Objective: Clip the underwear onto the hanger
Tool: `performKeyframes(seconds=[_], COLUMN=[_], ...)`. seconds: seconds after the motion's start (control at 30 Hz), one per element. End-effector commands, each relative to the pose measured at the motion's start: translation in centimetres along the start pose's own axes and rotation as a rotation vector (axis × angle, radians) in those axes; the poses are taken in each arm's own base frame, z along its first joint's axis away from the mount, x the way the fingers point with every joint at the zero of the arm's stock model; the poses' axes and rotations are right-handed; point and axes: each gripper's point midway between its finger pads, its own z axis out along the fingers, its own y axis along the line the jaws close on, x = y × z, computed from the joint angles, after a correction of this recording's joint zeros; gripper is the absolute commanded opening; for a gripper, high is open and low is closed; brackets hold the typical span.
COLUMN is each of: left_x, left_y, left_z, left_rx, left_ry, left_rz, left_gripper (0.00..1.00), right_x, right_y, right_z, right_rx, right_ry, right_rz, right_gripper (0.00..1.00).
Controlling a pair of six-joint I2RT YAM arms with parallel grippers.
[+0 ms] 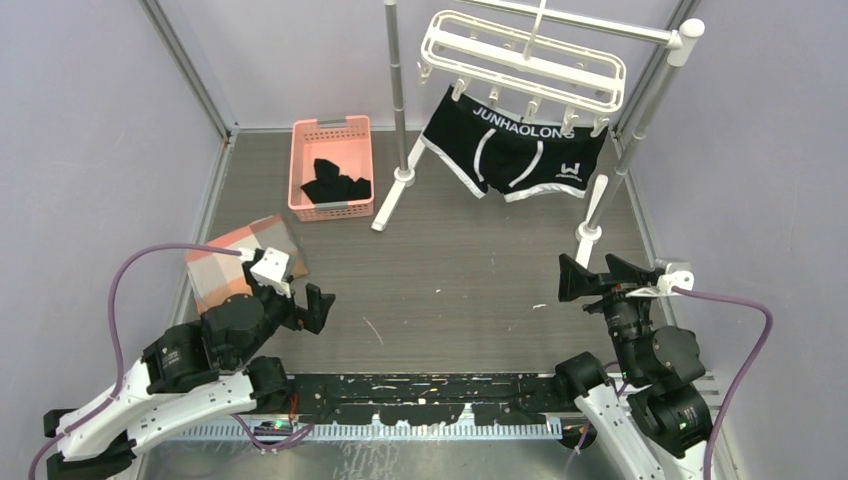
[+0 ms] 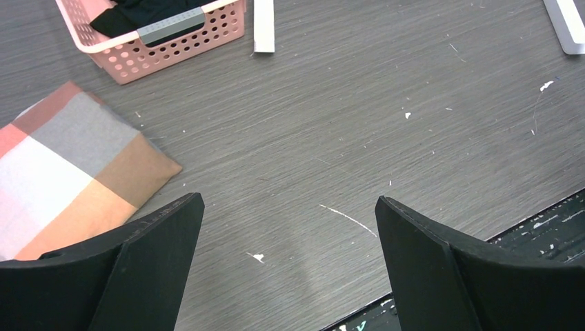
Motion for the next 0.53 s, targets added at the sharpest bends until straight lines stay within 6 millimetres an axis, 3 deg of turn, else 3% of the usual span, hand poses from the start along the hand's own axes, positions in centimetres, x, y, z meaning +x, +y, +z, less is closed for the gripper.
performKeyframes(seconds=[0.0, 0.13, 0.5], left_x=[-1.2, -1.1, -1.1], left_y=[0.5, 0.4, 0.3], left_z=[-0.4, -0.5, -0.4], left_rx=[-0.021, -0.016, -0.017], left_ry=[-0.051, -0.044, -0.042], left_rz=[-0.067, -0.066, -0.066], left_gripper=[0.98, 0.98, 0.98], right_x=[-0.2, 0.9, 1.2], right_y=[-0.3, -0.1, -0.1], right_z=[0.5, 1.0, 1.3], right_rx=[0.028, 0.026, 0.026], right_ry=[0.008, 0.059, 0.073], right_rz=[-0.019, -0.025, -0.029], right_gripper=[1.0, 1.0, 1.0])
